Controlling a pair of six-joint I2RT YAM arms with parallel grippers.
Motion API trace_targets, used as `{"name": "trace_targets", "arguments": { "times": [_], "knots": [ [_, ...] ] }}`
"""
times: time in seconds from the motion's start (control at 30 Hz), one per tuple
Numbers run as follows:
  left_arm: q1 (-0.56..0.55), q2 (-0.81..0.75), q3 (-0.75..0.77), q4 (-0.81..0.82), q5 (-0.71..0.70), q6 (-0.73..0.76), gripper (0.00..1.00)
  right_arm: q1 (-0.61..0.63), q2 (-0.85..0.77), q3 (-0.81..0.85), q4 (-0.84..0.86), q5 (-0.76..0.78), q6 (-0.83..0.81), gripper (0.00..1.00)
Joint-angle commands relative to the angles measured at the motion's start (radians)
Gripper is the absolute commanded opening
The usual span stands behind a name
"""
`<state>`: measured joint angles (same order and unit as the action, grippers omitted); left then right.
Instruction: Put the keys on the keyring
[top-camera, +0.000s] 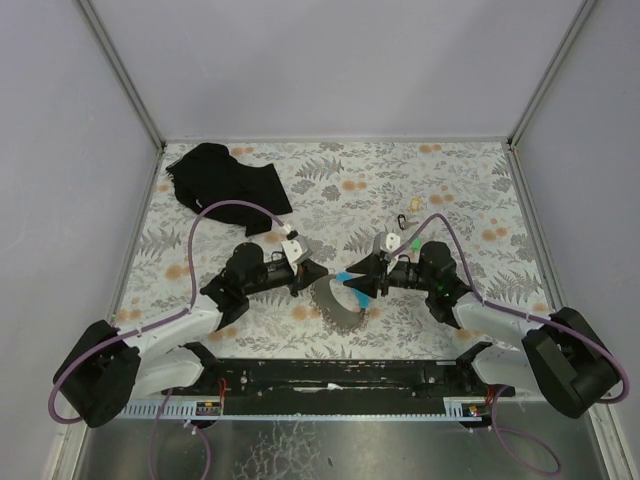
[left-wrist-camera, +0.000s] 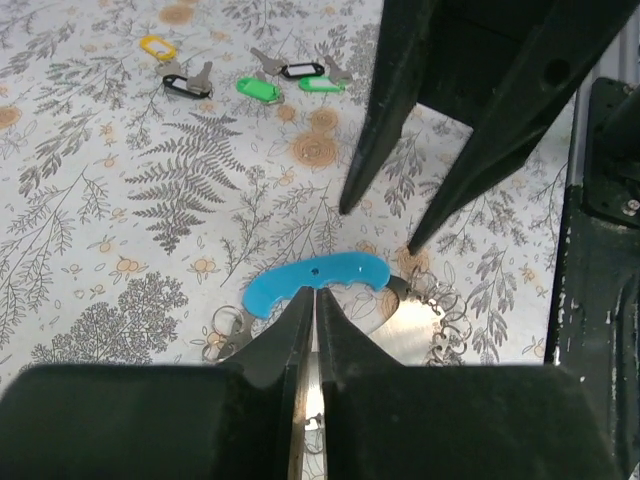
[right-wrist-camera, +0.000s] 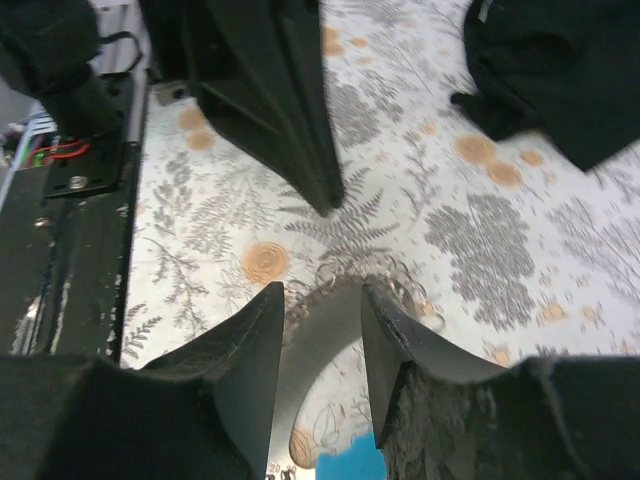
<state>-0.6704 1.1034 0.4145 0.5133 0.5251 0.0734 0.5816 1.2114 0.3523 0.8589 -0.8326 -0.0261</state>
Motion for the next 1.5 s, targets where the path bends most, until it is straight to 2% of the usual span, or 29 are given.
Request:
{"name": "trace_targets", "arguments": {
  "times": [0.0,0.13,0.27,0.43,0.67,1.03,1.17,1.47],
  "knots": [
    [-0.024,0.015,0.037,-0.072,-0.063,0.033,0.08,0.001,-0.056,-0.012,-0.11,0.231,0.026,0.44],
    [-0.065,0.039,0.049,-0.092,-0.093,-0.017,0.24,0.001,-0.1,0.006,-0.28,0.371,0.189,0.45],
    [-0.103,0.083,0.05,-0.087,-0.122,-0.086,0.35,0.001,-0.108,0.087,-0.597,0.427,0.298,0.45],
    [-0.159,0.172,0.069,-0.101,-0.156,-0.136,0.43,0.004,-0.129,0.107,-0.784,0.427,0.371,0.48],
    [-0.178,0.291,0.099,-0.084,-0.191,-0.192,0.46,0.027,-0.128,0.18,-0.973,0.503,0.332,0.48],
    [-0.134,0.374,0.127,-0.134,-0.293,-0.319,0.5,0.165,0.113,0.441,-1.25,0.576,0.185,0.47],
    [-0.11,0.387,0.122,-0.146,-0.29,-0.355,0.49,0.225,0.2,0.526,-1.346,0.669,0.159,0.44],
    [-0.083,0.42,0.118,-0.147,-0.291,-0.387,0.48,0.292,0.32,0.616,-1.421,0.717,0.087,0.36]
  ]
}}
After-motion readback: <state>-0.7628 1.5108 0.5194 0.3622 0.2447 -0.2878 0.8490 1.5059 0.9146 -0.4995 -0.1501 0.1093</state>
